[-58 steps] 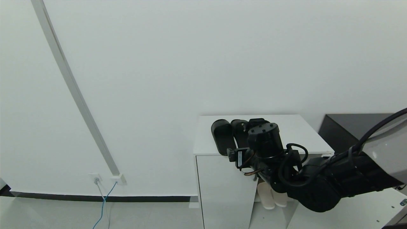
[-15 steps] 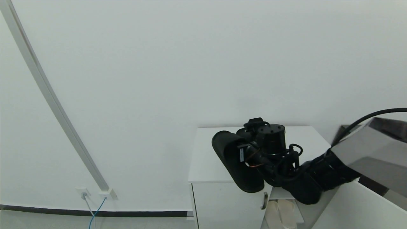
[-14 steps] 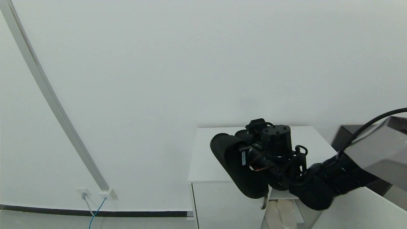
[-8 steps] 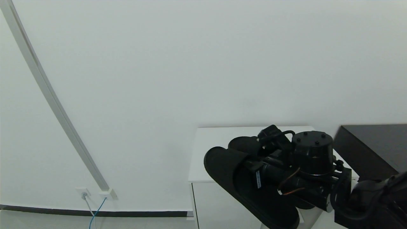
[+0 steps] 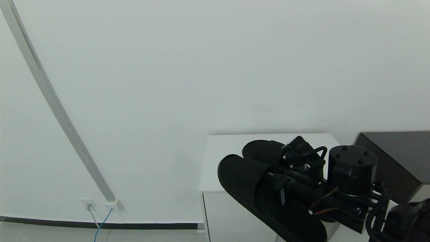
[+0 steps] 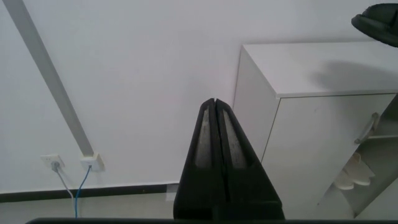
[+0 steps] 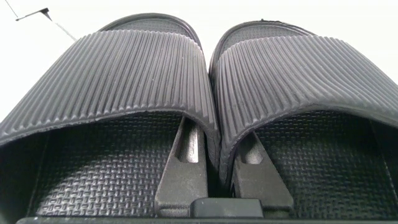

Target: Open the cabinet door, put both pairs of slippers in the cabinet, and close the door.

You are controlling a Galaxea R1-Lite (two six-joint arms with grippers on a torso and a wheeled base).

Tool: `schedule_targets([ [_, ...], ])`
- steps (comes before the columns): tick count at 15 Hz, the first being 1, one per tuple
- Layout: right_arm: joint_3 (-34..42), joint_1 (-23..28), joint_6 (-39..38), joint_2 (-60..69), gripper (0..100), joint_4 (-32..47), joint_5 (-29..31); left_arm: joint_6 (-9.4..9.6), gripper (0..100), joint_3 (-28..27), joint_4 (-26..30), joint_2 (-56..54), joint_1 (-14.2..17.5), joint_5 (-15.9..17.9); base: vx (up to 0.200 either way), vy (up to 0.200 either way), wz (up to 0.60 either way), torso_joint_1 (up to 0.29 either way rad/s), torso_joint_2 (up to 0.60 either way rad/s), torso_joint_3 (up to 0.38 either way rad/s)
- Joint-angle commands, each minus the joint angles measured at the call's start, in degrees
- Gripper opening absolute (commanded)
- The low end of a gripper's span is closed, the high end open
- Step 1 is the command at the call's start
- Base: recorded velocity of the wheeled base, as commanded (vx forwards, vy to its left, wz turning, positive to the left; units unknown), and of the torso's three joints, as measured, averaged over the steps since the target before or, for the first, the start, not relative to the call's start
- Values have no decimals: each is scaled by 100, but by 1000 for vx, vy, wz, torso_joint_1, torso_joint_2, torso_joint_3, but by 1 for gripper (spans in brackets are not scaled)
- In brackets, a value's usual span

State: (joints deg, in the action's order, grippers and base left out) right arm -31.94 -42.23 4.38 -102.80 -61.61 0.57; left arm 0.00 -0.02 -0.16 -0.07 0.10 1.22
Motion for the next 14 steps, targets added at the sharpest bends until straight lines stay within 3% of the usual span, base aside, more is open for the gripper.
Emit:
schedule_targets([
  [1,12,-5,2,-3,0,0,-13,0,0,2,-2,7,-1,1,0,0,0,0,0,0],
  [5,30,-5,2,-3,0,0,-5,0,0,2,-2,7,-1,1,0,0,0,0,0,0],
  [14,135,-14,28,6,0,0,-5,-9,0,-6,-2,7,-1,1,-200,0,0,4,4,2],
])
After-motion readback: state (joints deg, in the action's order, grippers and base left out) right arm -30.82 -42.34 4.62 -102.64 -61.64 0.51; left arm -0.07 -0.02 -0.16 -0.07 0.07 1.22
